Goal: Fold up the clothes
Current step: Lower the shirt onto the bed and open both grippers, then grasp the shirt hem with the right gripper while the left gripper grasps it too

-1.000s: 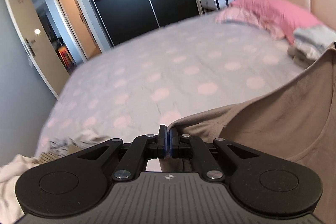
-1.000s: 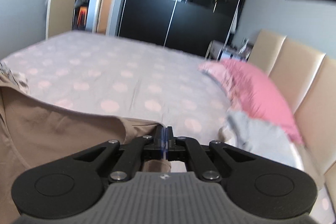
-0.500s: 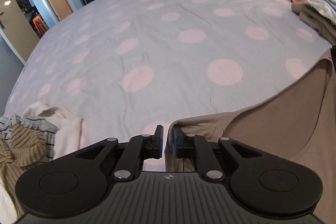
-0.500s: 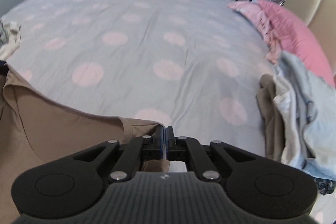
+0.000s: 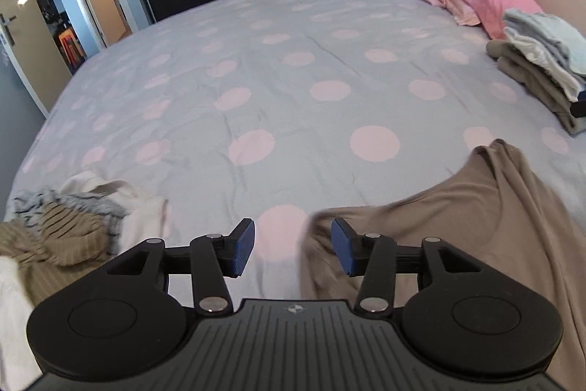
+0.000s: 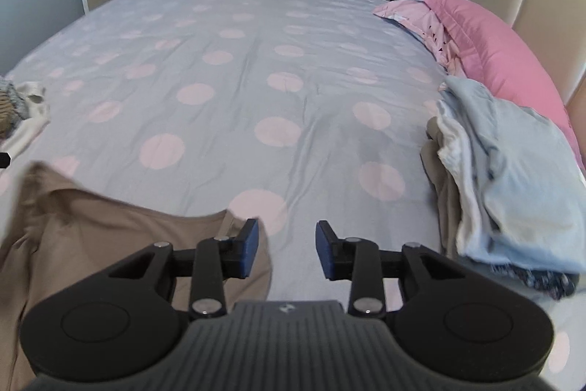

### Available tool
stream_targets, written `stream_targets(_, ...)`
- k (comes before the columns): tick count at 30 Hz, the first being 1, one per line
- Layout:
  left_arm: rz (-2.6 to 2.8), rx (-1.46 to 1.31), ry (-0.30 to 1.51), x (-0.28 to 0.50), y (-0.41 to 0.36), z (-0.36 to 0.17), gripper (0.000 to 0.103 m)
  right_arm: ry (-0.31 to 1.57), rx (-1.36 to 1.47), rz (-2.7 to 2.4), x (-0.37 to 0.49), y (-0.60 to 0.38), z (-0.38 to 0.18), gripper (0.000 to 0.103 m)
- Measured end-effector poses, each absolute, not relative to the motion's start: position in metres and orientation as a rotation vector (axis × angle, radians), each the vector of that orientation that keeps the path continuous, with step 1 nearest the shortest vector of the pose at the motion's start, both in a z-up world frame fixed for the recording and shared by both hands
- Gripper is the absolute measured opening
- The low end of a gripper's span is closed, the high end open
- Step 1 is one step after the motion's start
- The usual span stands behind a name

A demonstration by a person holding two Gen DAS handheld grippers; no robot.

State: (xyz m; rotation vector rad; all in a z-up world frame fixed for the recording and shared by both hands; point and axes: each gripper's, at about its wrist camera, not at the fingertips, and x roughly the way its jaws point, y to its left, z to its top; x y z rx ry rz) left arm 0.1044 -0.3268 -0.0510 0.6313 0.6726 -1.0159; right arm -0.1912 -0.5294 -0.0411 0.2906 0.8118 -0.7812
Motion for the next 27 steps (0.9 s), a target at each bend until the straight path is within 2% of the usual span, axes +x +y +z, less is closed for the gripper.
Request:
stream_targets(6,-1.002,0.626,0.712,0.076,-0.275,-0.045,0.045,0.829,0.386,-0.753,-0.233,-0.476,-0.045,0.043)
stream_targets(15,-0.969,0.601,0.836,0.040,-0.209,-0.087,0.045,0.867,0.557,-0.728,-0.270,-0.397,-0.095,0.045)
stream_targets(20,-0.898,0.597,0.982,0.029,-0.181,-0.125,0.045,0.927,0.617,-0.737,-0.285,-0.364,-0.128,0.044)
stream_targets(27,-0.815,0.608,1.076,0.024,-0.165,-0.154,0.043,0.942,0.606,-0.707,-0.278,-0.342,-0.140,0.044)
